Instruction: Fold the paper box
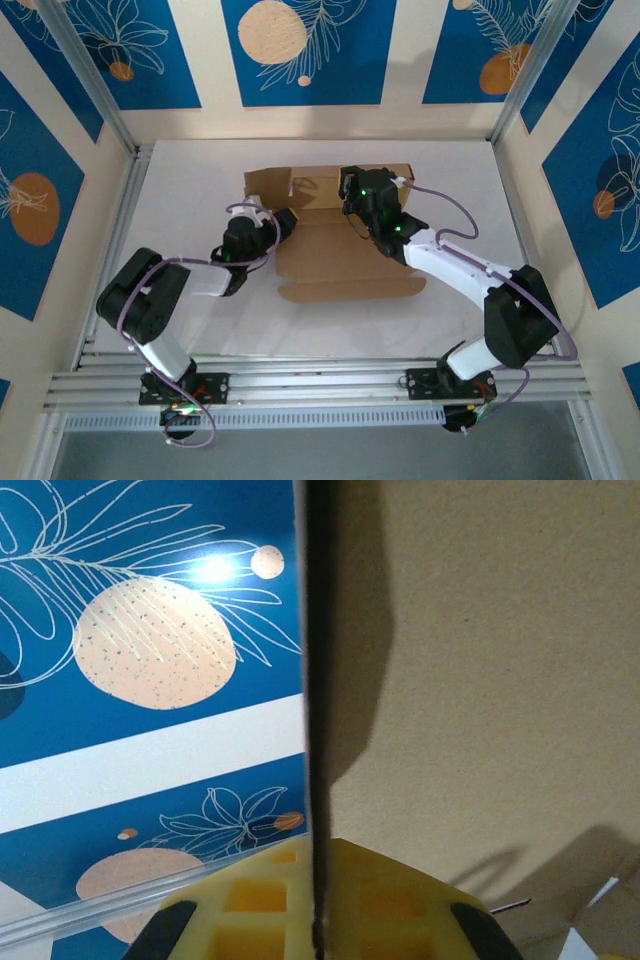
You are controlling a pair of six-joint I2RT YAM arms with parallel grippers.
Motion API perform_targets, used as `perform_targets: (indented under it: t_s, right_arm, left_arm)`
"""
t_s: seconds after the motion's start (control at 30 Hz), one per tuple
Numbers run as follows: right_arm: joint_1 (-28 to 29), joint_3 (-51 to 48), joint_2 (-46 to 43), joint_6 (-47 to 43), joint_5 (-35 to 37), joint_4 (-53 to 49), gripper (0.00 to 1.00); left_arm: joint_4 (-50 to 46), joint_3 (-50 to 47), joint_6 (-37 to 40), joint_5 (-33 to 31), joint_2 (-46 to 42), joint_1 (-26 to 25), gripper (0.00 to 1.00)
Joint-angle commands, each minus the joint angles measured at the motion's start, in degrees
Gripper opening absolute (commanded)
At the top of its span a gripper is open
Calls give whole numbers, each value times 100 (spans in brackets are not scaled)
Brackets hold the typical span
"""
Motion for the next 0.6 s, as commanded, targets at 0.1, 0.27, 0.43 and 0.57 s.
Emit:
perform_targets:
  t_s: [0.1,0.27,0.43,0.57]
  right_arm:
    - [60,-37,-141,32,22,311,0]
    - [82,-24,-40,112,-33,333,0]
    - [125,17,107,162,-105,296,0]
    - [177,20,230,200,-205,291,0]
  left_arm:
    - [-142,226,483,98,-398,125,58]
    - [266,238,266,433,-307,128,57]
    - [1014,268,-151,896,62,82,54]
    - [1193,411,-172,1234,214,30,54]
